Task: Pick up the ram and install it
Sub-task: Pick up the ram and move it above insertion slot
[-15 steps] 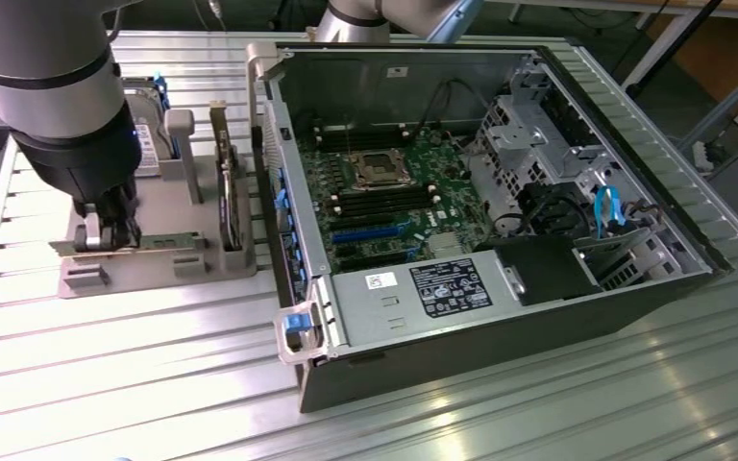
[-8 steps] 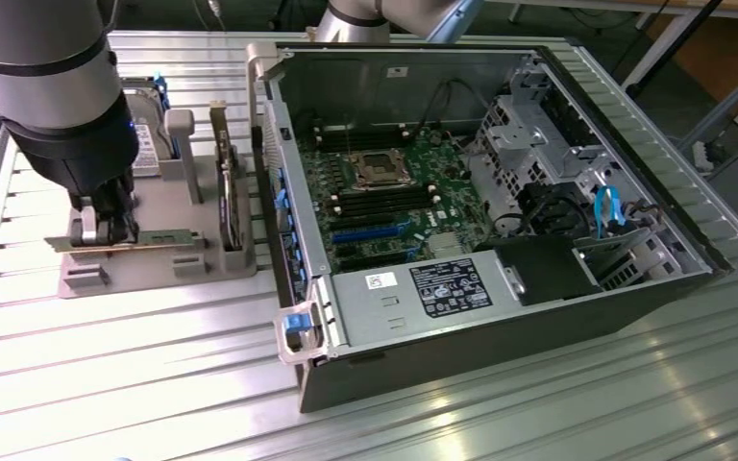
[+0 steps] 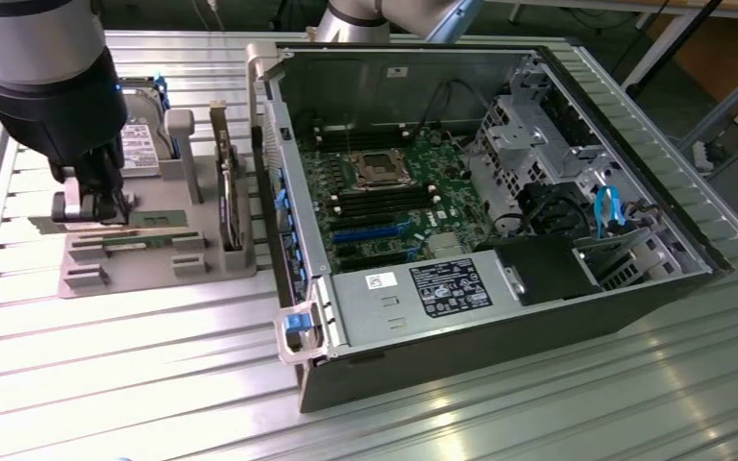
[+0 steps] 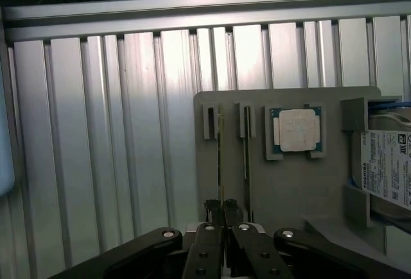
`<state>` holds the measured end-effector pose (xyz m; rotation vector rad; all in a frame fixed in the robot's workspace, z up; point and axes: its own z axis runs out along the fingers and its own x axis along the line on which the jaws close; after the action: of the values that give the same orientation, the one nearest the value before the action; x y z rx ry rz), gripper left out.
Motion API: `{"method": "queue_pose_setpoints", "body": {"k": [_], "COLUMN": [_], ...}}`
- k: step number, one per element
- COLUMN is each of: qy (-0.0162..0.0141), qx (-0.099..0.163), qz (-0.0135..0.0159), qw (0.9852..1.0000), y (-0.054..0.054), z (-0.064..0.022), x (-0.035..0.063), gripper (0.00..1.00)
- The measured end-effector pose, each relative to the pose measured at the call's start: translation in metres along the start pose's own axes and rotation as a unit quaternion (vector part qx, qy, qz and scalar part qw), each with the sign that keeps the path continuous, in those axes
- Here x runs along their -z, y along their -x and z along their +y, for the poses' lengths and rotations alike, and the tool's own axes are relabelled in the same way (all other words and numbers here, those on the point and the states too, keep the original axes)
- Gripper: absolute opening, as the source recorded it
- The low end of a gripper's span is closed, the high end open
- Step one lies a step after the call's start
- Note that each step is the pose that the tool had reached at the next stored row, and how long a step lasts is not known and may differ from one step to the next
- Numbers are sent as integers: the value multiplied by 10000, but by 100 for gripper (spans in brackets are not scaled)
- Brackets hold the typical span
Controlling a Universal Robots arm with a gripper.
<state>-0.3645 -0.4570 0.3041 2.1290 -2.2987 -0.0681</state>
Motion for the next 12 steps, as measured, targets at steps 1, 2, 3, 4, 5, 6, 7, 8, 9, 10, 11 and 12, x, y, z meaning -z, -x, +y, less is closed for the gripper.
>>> {"method": "queue_pose_setpoints", "body": {"k": [1,2,3,4,5,6,7,8,9,10,11,12], "qy": [0,0,0,0,0,0,0,0,0,1,1,1], "qx": [0,0,0,0,0,0,0,0,0,0,0,0], "qz": [0,0,0,0,0,0,0,0,0,1,0,0], "qw": [10000,10000,10000,10000,10000,10000,10000,10000,10000,10000,10000,10000], "y": [0,1,2,2,3,3,4,4,4,4,5,5], "z": [1,2,3,3,5,5,6,6,7,7,7,8], "x": [27,50,70,100,126,140,159,168,184,194,204,225], "gripper": [11,11,11,11,11,11,11,11,11,11,11,11]}}
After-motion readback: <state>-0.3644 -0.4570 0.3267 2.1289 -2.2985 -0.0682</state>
